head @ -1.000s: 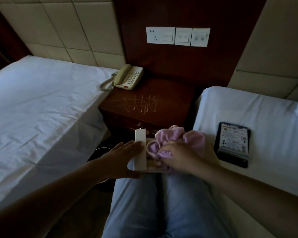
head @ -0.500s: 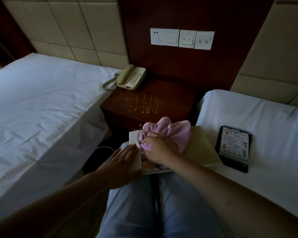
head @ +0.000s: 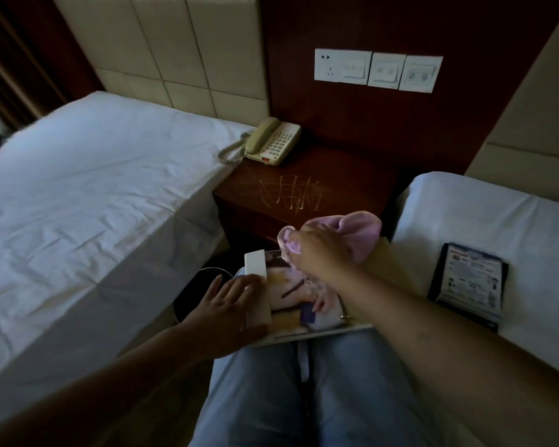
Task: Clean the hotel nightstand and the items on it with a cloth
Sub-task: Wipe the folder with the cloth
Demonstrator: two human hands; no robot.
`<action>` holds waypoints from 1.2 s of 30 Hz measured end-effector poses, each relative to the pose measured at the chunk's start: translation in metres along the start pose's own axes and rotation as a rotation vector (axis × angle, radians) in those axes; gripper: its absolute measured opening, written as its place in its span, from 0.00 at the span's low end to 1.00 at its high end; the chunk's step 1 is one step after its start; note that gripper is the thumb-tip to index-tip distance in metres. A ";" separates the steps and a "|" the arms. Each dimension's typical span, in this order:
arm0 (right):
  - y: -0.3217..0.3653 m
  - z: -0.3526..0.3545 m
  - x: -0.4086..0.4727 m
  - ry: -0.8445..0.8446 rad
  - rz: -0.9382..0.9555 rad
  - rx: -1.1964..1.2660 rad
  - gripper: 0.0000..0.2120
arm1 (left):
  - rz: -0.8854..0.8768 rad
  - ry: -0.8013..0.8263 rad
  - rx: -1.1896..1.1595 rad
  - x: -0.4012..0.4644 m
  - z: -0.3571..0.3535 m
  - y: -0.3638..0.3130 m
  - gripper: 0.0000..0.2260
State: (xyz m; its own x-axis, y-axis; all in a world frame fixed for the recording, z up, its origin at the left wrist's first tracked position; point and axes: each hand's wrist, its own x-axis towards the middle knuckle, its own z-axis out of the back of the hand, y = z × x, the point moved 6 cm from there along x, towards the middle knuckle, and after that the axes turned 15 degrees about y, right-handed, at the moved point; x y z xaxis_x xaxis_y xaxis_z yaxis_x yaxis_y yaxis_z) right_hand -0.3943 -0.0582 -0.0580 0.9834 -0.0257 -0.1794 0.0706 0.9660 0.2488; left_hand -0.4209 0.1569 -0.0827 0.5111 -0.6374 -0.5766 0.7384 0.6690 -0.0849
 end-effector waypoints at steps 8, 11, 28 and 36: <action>0.035 -0.014 -0.029 -0.038 0.292 0.001 0.11 | 0.014 -0.061 -0.021 0.009 0.013 0.005 0.53; 0.022 -0.004 -0.044 0.225 0.616 -0.123 0.09 | 0.014 -0.064 -0.002 0.015 0.014 0.005 0.52; -0.033 0.004 -0.059 0.039 0.193 0.065 0.10 | 0.015 -0.081 -0.040 0.026 0.013 -0.001 0.57; 0.014 -0.009 -0.091 0.116 0.468 0.086 0.12 | 0.006 -0.059 -0.034 0.021 0.009 0.005 0.58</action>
State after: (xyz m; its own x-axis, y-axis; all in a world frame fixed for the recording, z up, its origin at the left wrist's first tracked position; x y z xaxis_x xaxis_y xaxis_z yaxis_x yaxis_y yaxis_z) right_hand -0.4839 -0.0399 -0.0472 0.8883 0.4396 -0.1333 -0.3560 0.8422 0.4050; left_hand -0.4032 0.1436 -0.0879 0.5414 -0.6540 -0.5283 0.7201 0.6851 -0.1100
